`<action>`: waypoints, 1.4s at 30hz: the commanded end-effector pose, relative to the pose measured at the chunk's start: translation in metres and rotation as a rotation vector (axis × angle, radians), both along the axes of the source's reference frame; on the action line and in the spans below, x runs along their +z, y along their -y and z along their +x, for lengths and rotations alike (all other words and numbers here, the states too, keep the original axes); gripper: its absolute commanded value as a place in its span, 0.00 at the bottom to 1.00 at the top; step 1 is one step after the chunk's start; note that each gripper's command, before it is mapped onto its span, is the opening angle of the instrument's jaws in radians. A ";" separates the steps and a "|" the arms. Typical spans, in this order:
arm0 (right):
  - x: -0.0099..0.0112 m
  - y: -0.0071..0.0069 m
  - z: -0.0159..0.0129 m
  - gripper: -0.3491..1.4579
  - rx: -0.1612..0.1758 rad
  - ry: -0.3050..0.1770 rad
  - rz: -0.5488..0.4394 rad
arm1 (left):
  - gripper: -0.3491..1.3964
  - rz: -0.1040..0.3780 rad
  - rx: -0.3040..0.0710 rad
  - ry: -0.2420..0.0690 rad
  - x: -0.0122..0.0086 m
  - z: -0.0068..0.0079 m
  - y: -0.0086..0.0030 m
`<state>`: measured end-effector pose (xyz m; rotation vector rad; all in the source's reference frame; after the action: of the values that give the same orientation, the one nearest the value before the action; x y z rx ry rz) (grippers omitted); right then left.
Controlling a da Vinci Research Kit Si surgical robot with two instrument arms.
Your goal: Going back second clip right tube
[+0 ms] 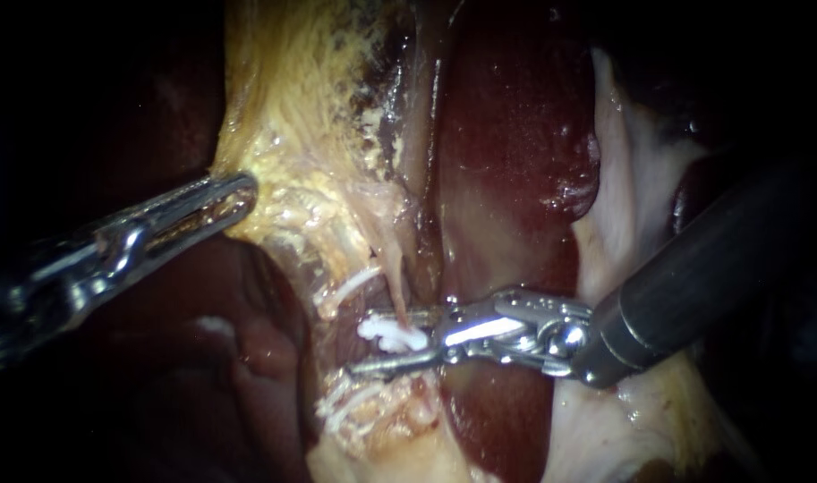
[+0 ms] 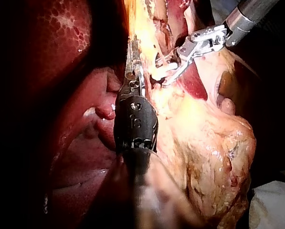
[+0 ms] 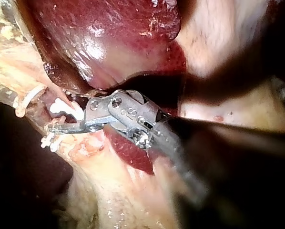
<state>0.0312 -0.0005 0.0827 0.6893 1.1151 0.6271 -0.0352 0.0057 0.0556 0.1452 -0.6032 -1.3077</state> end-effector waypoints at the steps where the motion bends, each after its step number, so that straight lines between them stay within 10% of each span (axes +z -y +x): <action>1: 0.0003 -0.0002 -0.0003 0.52 0.003 0.002 -0.014 | 0.00 0.000 0.000 0.000 0.0000 0.0000 0.0000; 23: -0.0096 -0.0068 -0.0097 0.52 -0.055 -0.079 -0.246 | 0.00 0.000 -0.001 0.000 0.0000 0.0000 0.0000; 33: -0.0102 -0.0067 -0.0103 0.52 -0.086 -0.099 -0.328 | 0.00 0.006 0.005 0.012 0.0000 -0.0005 0.0002; 42: -0.0111 -0.0070 -0.0113 0.52 -0.134 -0.137 -0.422 | 0.00 0.021 0.072 0.087 0.0021 -0.0030 0.0014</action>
<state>0.0198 0.0066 0.0715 0.4354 1.2700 0.2125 -0.0384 0.0042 0.0580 0.2410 -0.6532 -1.2451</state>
